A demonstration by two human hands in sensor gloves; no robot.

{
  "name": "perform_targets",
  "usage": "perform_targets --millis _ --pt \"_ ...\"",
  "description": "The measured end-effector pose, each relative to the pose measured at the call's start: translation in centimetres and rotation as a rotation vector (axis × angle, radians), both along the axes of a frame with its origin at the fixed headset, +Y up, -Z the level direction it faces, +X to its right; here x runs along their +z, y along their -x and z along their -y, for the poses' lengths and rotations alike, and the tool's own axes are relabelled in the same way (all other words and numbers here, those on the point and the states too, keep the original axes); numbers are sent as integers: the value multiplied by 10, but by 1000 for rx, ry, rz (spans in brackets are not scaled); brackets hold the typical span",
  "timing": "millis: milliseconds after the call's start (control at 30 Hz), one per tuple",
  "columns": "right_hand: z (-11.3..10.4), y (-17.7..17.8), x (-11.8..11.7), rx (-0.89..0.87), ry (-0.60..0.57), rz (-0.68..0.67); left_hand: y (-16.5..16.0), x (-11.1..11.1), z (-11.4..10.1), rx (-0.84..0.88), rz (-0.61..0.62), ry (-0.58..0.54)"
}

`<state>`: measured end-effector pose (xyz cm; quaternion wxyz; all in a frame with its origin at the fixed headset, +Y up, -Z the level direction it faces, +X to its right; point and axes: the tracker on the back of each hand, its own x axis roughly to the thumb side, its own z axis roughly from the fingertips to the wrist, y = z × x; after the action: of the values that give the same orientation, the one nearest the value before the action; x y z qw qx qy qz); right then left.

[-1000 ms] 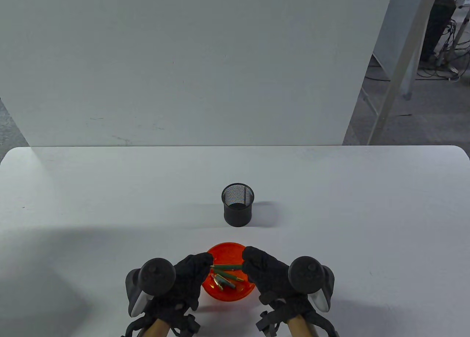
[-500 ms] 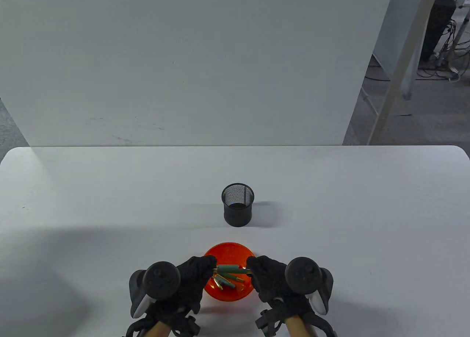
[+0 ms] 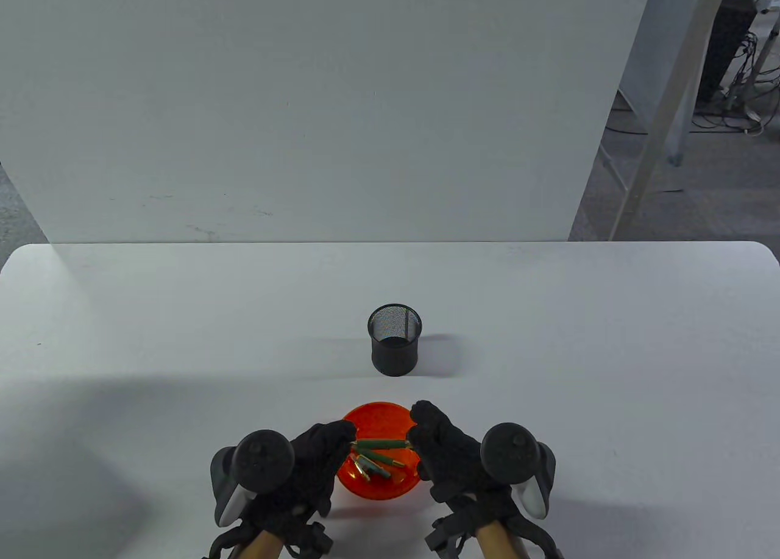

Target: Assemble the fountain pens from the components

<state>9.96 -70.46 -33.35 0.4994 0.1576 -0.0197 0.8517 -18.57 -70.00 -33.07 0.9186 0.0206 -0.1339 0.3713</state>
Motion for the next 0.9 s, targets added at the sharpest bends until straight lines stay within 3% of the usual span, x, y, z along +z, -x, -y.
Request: perform_targets --millis 233,900 --pt "-7 4 2 60 -88 22 1 1 1 8 11 -1" --pt "1 -4 0 95 -30 138 -9 6 -3 -54 56 -73"
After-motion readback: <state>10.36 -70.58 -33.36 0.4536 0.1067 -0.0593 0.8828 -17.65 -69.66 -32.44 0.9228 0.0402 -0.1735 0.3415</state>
